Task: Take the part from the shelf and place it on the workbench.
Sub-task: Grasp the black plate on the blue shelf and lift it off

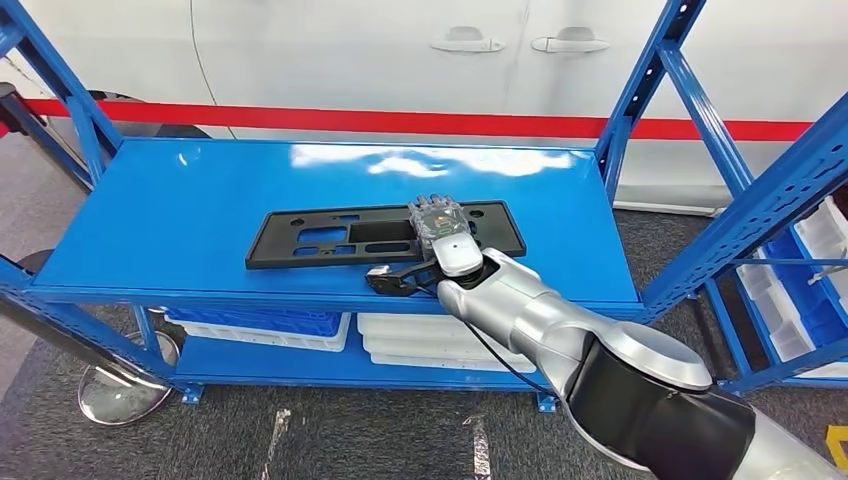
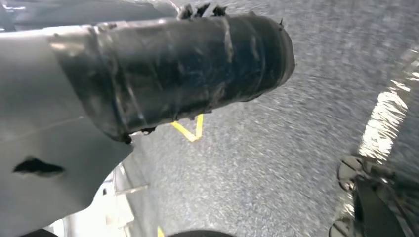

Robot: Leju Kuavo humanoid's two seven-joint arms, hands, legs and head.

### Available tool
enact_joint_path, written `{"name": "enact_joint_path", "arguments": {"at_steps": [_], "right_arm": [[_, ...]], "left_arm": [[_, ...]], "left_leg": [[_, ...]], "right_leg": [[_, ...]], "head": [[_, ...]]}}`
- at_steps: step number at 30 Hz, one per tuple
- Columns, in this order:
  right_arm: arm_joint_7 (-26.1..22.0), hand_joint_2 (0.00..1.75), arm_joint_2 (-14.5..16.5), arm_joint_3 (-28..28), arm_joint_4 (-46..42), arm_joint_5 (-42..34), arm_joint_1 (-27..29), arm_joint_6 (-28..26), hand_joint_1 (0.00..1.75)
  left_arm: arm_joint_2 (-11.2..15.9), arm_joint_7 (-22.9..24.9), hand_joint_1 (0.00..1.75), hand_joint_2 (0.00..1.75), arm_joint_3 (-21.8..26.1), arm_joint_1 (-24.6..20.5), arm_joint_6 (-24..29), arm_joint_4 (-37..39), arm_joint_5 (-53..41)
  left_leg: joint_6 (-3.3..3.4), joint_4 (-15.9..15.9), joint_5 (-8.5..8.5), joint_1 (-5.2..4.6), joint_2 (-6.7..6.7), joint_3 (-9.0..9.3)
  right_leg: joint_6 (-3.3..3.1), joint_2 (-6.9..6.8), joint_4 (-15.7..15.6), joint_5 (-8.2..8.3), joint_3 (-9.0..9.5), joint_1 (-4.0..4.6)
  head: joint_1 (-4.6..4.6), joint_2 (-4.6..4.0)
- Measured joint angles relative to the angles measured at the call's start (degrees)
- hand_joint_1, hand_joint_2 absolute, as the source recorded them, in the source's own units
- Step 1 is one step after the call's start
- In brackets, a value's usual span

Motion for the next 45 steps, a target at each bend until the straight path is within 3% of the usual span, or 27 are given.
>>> {"name": "enact_joint_path", "arguments": {"at_steps": [2,3,5,6,7,30,35,39,43,45], "right_arm": [[-0.69,1.75,0.15,0.0,-0.01,-0.06,0.09,-0.05,1.75],[-1.08,1.75,0.25,0.0,-0.02,-0.13,0.19,-0.17,1.75],[-1.73,1.75,0.45,0.0,-0.03,-0.31,0.42,-0.61,1.75],[-1.98,1.75,0.52,0.0,-0.04,-0.39,0.48,-0.85,1.75],[-2.14,1.75,0.58,0.0,-0.04,-0.45,0.51,-1.08,1.75],[-3.43,1.75,1.27,0.0,-0.21,-0.83,0.71,-3.41,1.75],[-4.28,1.75,1.43,0.0,-0.55,0.85,1.2,-8.76,1.75],[-4.61,1.75,1.34,0.0,-2.04,4.77,0.76,-17.03,1.75],[-3.82,1.75,0.48,0.0,-6.26,9.04,-0.52,-19.57,1.75],[-3.0,1.75,-0.94,0.0,-10.94,11.51,-1.9,-17.41,1.75]], "left_arm": [[0.05,-0.13,0.0,0.0,0.0,0.05,0.03,0.01,0.21],[0.09,-0.22,0.0,0.0,0.0,0.05,0.05,0.01,0.32],[0.19,-0.44,0.0,0.0,0.0,0.03,0.13,0.02,0.49],[0.25,-0.52,0.0,0.0,0.0,0.03,0.15,0.02,0.52],[0.29,-0.6,0.0,0.0,0.0,0.03,0.17,0.02,0.54],[0.5,-0.88,0.0,0.0,0.02,0.01,0.2,0.01,0.63],[0.49,-0.79,0.0,0.0,0.02,-0.1,0.08,0.01,0.55],[0.49,-0.97,0.0,1.75,0.02,-0.17,-0.54,0.01,0.6],[0.49,-1.9,0.0,1.75,0.02,-0.1,-1.26,0.01,0.84],[0.49,-2.47,0.0,1.75,0.02,0.09,-1.66,0.01,1.18]], "left_leg": [[-0.08,0.44,-0.3,-0.46,-0.14,-0.22],[-0.01,0.64,-0.37,-0.55,-0.18,-0.3],[0.09,0.85,-0.42,-0.62,-0.2,-0.38],[0.11,0.88,-0.43,-0.61,-0.21,-0.4],[0.11,0.89,-0.42,-0.6,-0.21,-0.41],[0.02,0.32,-0.36,-0.52,-0.2,-0.1],[-0.02,0.25,-0.33,-0.51,-0.19,-0.07],[-0.03,0.2,-0.33,-0.48,-0.17,-0.07],[-0.03,0.17,-0.32,-0.46,-0.1,-0.05],[-0.04,0.16,-0.32,-0.46,-0.1,-0.05]], "right_leg": [[-1.99,-0.09,-0.32,-0.05,0.58,0.08],[-2.3,-0.12,-1.18,0.3,1.07,0.03],[-0.39,-0.11,-1.52,0.29,1.27,-0.13],[0.33,-0.11,-1.63,0.15,1.34,-0.2],[0.61,-0.1,-1.66,0.27,1.34,-0.23],[0.46,-0.11,-1.74,0.15,1.34,-0.16],[0.45,-0.11,-1.74,0.14,1.31,-0.15],[0.44,-0.06,-1.74,0.14,1.26,-0.14],[0.43,-0.05,-1.74,0.14,1.25,-0.13],[0.43,-0.04,-1.73,0.13,1.23,-0.13]], "head": [[0.13,0.01],[0.2,0.01],[0.26,0.0],[0.3,0.0],[0.29,0.0],[0.27,0.0],[0.26,-0.01],[0.27,0.0],[0.27,0.01],[0.26,0.01]]}}
